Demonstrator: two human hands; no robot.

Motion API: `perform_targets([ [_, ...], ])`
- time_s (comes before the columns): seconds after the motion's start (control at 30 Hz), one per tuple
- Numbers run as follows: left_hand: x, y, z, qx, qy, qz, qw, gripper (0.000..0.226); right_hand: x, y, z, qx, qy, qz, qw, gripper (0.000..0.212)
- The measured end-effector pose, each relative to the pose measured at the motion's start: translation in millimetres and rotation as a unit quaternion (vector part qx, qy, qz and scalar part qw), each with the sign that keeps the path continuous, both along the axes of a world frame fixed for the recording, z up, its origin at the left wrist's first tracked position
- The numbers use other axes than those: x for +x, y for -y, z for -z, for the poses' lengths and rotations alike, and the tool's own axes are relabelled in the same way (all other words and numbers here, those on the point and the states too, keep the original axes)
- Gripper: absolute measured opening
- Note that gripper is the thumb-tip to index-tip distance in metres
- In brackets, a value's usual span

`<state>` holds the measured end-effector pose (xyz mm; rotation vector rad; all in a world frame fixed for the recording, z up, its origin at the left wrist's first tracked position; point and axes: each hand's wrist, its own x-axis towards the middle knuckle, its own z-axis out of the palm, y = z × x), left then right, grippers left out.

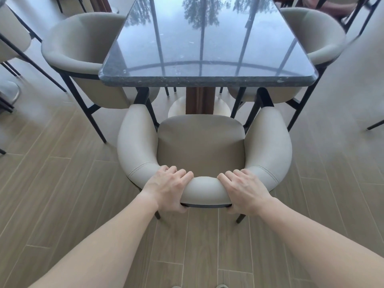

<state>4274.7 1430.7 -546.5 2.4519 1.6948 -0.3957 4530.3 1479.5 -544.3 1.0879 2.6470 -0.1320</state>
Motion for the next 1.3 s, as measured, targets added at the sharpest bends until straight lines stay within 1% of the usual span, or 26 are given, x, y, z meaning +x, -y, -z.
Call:
perform_targets([
  [0.2,2,-5,1,0.009,-0.003,-0.001,1.0,0.07,2,-8,3,0.006,0.011,-0.012,1.0,0.068],
  [0.43,3,-32,1,0.029,-0.004,-0.005,1.0,0.07,1,-36,1,0.012,0.015,0.008,1.0,0.071],
  [0.73,-11,-41,0,0.022,-0.016,0.012,1.0,0.074,-11,-40,2,0.012,0.015,0.011,1.0,0.072],
  [0.97,-18,-43,5,0.035,-0.005,0.026,0.999,0.075,-15,-42,4,0.011,0.013,0.011,1.0,0.073],
  [1.17,-31,-47,5,0.055,0.019,0.025,0.998,0.078,-26,-43,12,0.026,-0.012,0.024,0.999,0.073],
  [1.23,-30,-45,3,0.054,0.026,0.01,0.998,0.085,-24,-43,11,0.021,-0.017,0.031,0.999,0.076],
  [1.3,-23,-42,-4,0.036,0.058,-0.036,0.997,0.092,-23,-38,4,-0.008,-0.045,0.051,0.998,0.089],
])
